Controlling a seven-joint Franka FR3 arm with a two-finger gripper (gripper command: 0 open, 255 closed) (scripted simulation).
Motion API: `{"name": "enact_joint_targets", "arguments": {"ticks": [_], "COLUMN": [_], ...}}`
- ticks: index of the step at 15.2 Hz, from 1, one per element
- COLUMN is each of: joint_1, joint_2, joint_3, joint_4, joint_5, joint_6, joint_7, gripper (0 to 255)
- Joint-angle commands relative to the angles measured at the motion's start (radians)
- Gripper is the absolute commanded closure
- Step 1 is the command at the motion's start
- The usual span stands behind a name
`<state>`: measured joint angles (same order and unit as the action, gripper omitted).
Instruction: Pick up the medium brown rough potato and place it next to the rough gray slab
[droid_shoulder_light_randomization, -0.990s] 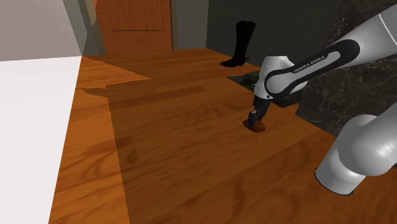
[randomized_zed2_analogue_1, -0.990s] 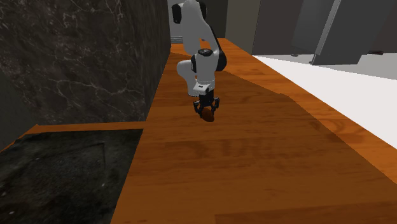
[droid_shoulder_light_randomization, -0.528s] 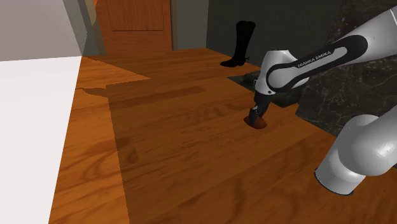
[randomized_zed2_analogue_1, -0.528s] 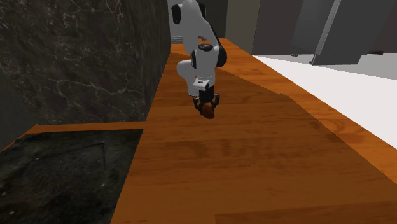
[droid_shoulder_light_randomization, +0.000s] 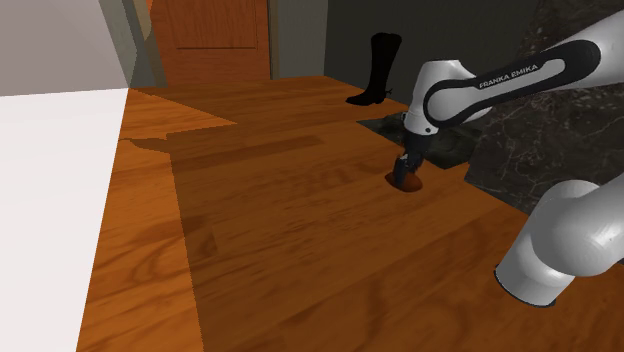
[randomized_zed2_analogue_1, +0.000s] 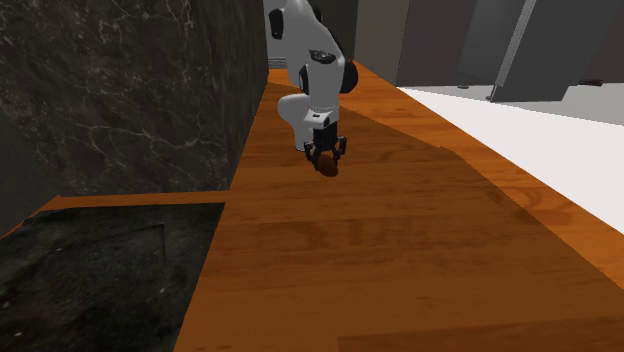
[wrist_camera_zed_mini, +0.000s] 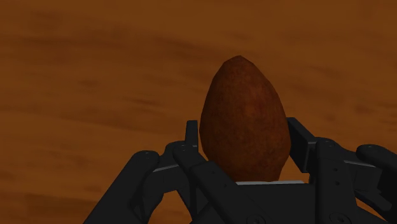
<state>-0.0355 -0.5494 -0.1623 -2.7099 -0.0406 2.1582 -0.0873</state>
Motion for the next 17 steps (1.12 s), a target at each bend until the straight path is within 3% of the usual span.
{"name": "enact_joint_targets", "arguments": {"ticks": [1,13,17], "joint_1": [-0.002,-0.001,-0.022], "joint_2": [-0.019,-0.077,0.048], "joint_3": [0.002,0.015,-0.055], "joint_4": [0.018,0.136,0.235], "joint_5": [-0.001,0.003,-0.018], "joint_6": [-0.038,-0.213,-0.188], "joint_7": [0.001,0.009,-0.074], "gripper": [255,255,255]}}
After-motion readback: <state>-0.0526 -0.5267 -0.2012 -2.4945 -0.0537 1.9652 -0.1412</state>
